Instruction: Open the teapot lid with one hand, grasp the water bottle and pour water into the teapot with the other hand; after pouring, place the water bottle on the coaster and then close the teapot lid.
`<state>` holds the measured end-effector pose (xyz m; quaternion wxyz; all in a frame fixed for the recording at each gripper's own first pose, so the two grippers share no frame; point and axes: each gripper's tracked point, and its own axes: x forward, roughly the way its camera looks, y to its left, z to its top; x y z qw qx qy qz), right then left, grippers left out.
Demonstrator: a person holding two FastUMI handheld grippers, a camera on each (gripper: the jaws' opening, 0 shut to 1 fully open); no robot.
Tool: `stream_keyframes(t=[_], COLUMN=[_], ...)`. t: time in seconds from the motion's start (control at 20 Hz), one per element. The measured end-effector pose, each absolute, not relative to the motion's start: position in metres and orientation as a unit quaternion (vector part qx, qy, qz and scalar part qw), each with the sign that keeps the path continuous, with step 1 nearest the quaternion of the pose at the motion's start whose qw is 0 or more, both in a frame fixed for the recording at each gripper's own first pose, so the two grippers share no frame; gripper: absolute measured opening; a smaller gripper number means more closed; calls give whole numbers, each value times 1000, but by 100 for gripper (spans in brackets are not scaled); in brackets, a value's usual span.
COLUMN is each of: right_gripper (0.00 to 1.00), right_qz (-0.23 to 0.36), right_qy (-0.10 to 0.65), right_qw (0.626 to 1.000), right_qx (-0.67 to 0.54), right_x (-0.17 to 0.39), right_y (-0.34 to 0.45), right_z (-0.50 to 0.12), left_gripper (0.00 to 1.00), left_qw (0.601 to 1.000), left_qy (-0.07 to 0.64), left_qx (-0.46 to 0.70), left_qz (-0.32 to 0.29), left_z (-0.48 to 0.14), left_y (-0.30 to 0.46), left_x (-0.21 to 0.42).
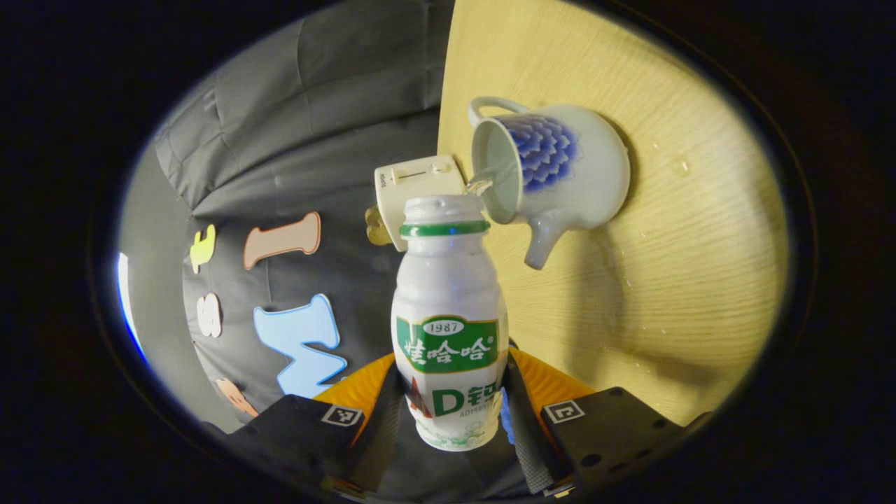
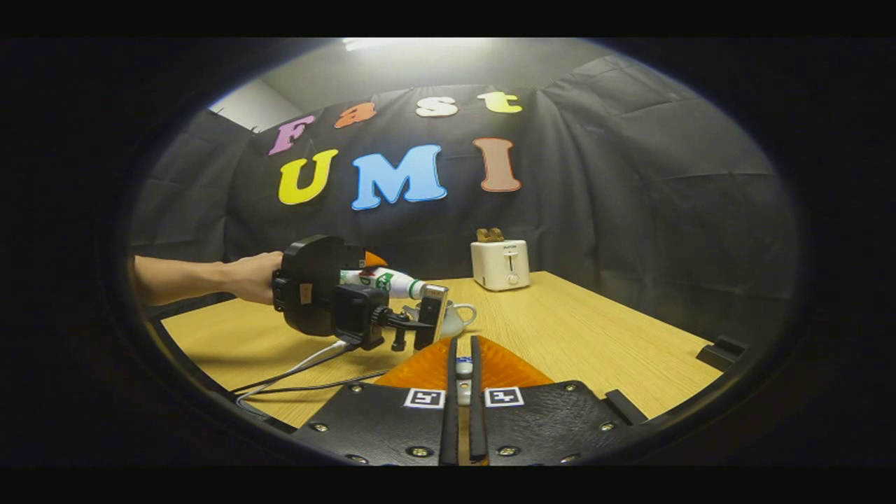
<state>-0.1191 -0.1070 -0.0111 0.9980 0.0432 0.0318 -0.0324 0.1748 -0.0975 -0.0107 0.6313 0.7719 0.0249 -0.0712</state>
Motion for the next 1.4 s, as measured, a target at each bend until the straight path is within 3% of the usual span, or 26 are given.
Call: stream_keyframes(t=[0.1, 0.15, 0.25, 0.3, 0.4, 0.6, 0.65, 0.7, 0.85, 0.9, 1.15, 1.2, 1.25, 1.3, 1.4], right_gripper=[23, 6, 6, 6, 6, 6, 6, 6, 6, 6, 6, 23, 23, 6, 6], right_qz=[-31, -31, -32, -33, -36, -33, -32, -34, -39, -38, -36, -36, -36, -36, -36], right_qy=[34, 35, 35, 33, 32, 36, 35, 34, 33, 35, 34, 34, 34, 36, 36], right_qw=[998, 998, 998, 998, 998, 998, 998, 998, 998, 997, 998, 998, 998, 998, 998], right_qx=[43, 42, 49, 51, 49, 50, 50, 49, 49, 49, 47, 47, 47, 47, 48], right_x=[-120, -120, -121, -122, -122, -121, -122, -122, -124, -124, -123, -124, -123, -123, -123], right_y=[-106, -106, -107, -108, -108, -106, -105, -106, -109, -108, -107, -107, -107, -107, -108], right_z=[-13, -12, -11, -11, -10, -11, -9, -9, -8, -10, -8, -8, -9, -10, -10], left_gripper=[84, 79, 84, 79, 84, 84, 79, 84, 84, 79, 84, 79, 84, 79, 84], left_qw=[629, 627, 621, 619, 613, 602, 597, 592, 586, 584, 560, 555, 549, 545, 538], left_qy=[24, 23, 23, 23, 17, 10, 7, 7, 0, 0, -11, -13, -13, -16, -17], left_qx=[774, 776, 781, 782, 787, 795, 799, 802, 807, 809, 826, 829, 833, 836, 841], left_qz=[-70, -69, -66, -65, -65, -72, -72, -71, -72, -73, -63, -61, -61, -61, -65], left_z=[-8, -6, -4, -3, 1, 1, 4, 5, 8, 7, 19, 19, 20, 22, 23], left_y=[-97, -96, -95, -94, -97, -102, -103, -104, -107, -107, -106, -105, -106, -107, -110], left_x=[175, 175, 175, 175, 175, 174, 173, 173, 174, 174, 177, 178, 179, 179, 178])
